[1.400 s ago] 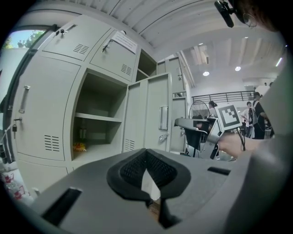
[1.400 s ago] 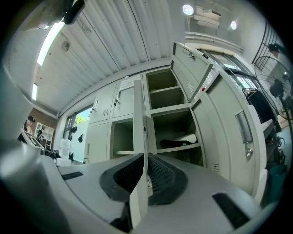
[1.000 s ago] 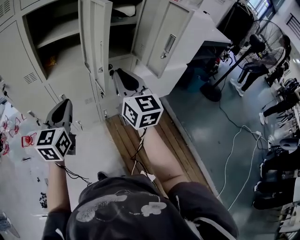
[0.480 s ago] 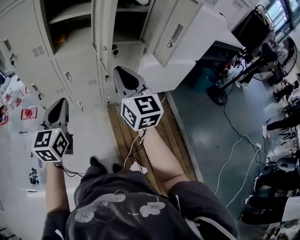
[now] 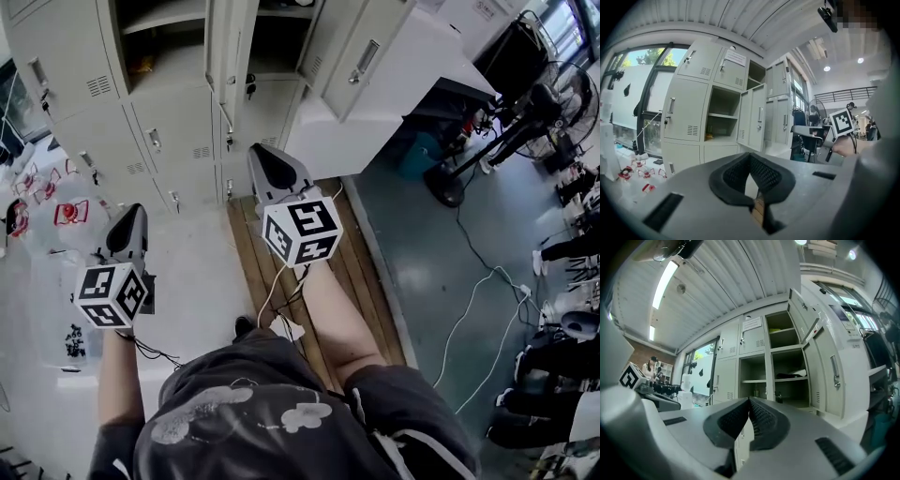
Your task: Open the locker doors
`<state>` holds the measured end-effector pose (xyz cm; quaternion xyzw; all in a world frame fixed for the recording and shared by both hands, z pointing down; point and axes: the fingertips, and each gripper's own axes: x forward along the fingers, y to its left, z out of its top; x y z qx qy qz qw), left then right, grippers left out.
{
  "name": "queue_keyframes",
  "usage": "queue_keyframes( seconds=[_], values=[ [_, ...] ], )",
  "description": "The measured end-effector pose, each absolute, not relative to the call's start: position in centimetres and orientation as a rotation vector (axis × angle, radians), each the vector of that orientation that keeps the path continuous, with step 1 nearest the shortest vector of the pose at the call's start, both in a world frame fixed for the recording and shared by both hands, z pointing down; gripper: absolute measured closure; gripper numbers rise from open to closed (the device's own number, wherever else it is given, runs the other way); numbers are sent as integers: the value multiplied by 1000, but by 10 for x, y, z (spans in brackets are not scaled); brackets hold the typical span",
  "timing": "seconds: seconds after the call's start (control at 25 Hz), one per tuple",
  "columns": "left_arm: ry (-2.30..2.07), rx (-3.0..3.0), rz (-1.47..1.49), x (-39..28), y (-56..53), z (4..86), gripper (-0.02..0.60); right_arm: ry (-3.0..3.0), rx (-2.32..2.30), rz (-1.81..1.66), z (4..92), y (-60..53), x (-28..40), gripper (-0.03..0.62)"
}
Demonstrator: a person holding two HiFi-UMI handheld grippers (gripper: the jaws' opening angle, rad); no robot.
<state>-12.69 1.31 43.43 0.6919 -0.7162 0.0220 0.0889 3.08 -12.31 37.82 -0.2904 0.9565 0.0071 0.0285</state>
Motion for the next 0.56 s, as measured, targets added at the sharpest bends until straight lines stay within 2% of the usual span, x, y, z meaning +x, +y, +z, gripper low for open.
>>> queue_keyframes(
  seconds=[0.28, 0.56],
  values=[
    [-2061, 2090, 86, -134, 63, 439, 574, 2947, -998, 94, 372, -85, 46, 565],
    [-2001, 2141, 98, -133, 97, 444, 574, 2961, -1068, 20, 393, -40, 55, 565]
  ],
)
